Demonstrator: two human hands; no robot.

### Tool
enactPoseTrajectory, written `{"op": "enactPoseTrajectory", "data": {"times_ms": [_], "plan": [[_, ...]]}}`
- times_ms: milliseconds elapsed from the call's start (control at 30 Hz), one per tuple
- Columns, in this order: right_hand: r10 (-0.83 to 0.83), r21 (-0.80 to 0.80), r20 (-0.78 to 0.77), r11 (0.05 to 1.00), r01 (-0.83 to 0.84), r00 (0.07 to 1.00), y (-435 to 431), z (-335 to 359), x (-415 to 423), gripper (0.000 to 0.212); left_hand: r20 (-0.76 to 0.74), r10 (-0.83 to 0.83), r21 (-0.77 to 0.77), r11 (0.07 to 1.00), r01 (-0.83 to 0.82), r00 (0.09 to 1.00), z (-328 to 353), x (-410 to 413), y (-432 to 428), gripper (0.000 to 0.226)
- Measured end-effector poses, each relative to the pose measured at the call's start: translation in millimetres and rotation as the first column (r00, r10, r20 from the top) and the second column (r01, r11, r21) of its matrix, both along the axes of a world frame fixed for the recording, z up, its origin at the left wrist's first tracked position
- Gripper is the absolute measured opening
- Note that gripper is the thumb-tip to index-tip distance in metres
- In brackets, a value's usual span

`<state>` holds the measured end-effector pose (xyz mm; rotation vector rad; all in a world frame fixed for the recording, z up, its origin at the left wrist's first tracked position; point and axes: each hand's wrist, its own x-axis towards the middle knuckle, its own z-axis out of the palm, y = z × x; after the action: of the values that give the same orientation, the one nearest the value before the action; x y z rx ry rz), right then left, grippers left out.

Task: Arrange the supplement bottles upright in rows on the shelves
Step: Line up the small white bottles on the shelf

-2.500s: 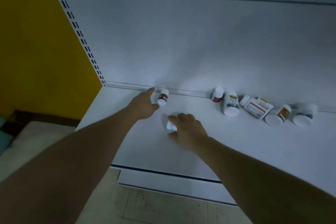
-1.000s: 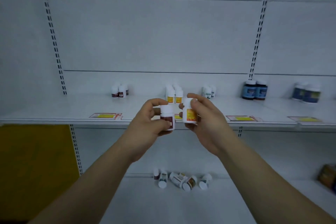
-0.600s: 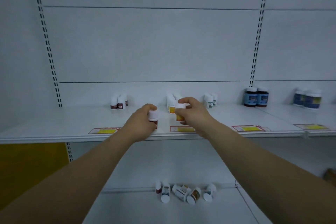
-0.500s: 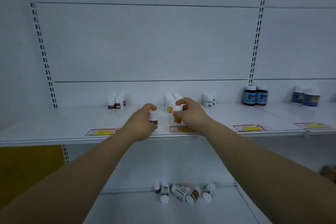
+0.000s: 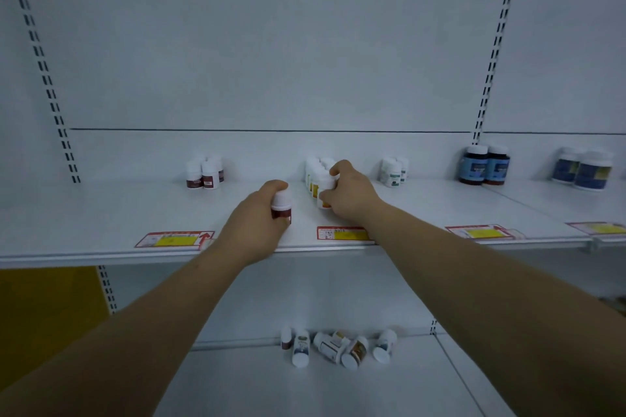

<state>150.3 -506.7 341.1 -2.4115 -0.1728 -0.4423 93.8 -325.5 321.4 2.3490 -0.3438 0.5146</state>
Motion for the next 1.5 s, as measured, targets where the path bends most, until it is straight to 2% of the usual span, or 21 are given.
{"op": "enactPoseTrajectory", "data": {"times_ms": [433, 533, 633, 700, 800, 867, 967, 1067, 1233, 1500], "plan": [[-0.006, -0.123, 0.017, 0.992, 0.008, 1.0, 2, 1, 6, 0.05, -0.048, 0.012, -0.037, 0.999, -0.013, 0.999, 3, -2, -2, 0.052], [0.011, -0.136, 0.14, 0.991, 0.009, 0.99, 9, 9, -3, 0.052, -0.099, 0.004, -0.071, 0.997, -0.011, 0.995, 16, -5, 5, 0.048], [0.113, -0.175, 0.216, 0.982, -0.075, 0.97, 36, 17, -16, 0.047, -0.069, 0.058, -0.047, 0.997, -0.062, 0.996, 34, -4, 34, 0.046], [0.195, -0.224, 0.13, 0.961, -0.163, 0.972, 62, 16, -24, 0.045, -0.087, 0.117, -0.062, 0.991, -0.122, 0.989, 43, -3, 63, 0.049], [0.25, -0.278, -0.072, 0.925, -0.261, 0.965, 101, 5, -26, 0.05, -0.107, 0.201, 0.006, 0.98, -0.201, 0.974, 45, 1, 109, 0.061], [0.216, -0.33, -0.181, 0.906, -0.267, 0.959, 123, 0, -20, 0.053, -0.142, 0.22, 0.035, 0.975, -0.218, 0.965, 41, 10, 136, 0.062], [0.111, -0.408, -0.268, 0.887, -0.218, 0.957, 144, -5, -4, 0.052, -0.168, 0.198, 0.066, 0.98, -0.189, 0.966, 30, 31, 166, 0.047], [0.03, -0.487, -0.277, 0.857, -0.167, 0.96, 151, -13, 7, 0.054, -0.154, 0.122, 0.059, 0.992, -0.114, 0.981, 21, 59, 179, 0.045], [-0.031, -0.508, -0.278, 0.853, -0.12, 0.96, 149, -19, 12, 0.06, -0.151, 0.088, 0.12, 0.99, -0.07, 0.985, 15, 96, 182, 0.041], [-0.057, -0.506, -0.293, 0.856, -0.104, 0.954, 151, -12, 4, 0.064, -0.102, 0.164, 0.182, 0.973, -0.144, 0.981, 11, 120, 178, 0.041]]}}
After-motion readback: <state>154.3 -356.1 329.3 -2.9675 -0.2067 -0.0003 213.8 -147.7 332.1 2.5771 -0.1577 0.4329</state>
